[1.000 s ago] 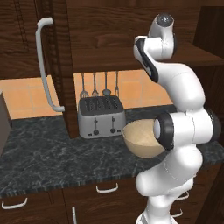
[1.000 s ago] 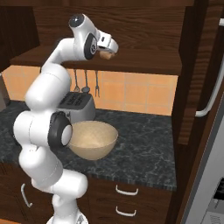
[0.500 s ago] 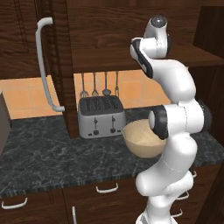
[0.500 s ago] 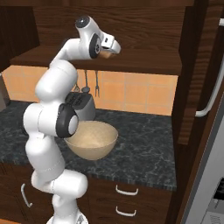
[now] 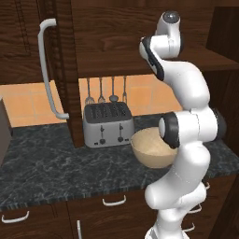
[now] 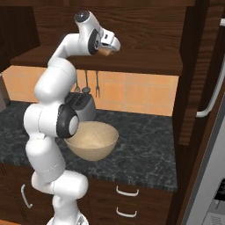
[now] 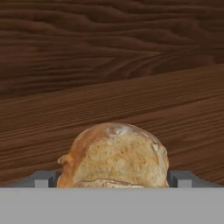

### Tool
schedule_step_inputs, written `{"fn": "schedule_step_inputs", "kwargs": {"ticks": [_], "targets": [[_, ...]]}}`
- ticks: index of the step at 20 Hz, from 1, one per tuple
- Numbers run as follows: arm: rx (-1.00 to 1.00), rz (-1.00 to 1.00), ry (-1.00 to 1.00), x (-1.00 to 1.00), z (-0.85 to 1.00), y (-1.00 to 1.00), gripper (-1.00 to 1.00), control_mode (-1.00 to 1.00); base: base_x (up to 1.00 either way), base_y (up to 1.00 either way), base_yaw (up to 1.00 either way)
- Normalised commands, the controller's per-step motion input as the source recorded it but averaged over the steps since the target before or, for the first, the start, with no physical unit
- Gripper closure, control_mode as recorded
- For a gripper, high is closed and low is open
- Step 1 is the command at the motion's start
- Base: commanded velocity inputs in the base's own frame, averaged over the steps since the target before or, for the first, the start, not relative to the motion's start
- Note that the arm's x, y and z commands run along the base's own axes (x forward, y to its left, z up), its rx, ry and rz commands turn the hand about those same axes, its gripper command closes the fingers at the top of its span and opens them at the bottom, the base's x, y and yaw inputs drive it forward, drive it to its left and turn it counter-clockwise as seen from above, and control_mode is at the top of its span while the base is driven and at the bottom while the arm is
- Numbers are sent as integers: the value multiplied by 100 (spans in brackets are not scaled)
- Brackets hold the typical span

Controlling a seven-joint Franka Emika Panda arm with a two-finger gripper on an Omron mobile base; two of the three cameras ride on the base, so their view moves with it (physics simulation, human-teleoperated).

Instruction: Open the cabinet, pick up the bread from the cabinet and place it in the basket. Then move the basket to the dining counter.

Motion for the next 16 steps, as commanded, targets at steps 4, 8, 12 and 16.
{"fn": "schedule_step_inputs", "kwargs": {"ticks": [4, 8, 12, 16], "targets": [[2, 11, -48, -100, 0, 0, 100, -100, 0, 0, 0], [0, 15, -47, -100, 0, 0, 100, -100, 0, 0, 0], [2, 15, -23, -100, 37, 0, 100, -100, 0, 0, 0], [2, 17, 3, -100, 76, 0, 100, -100, 0, 0, 0]]}}
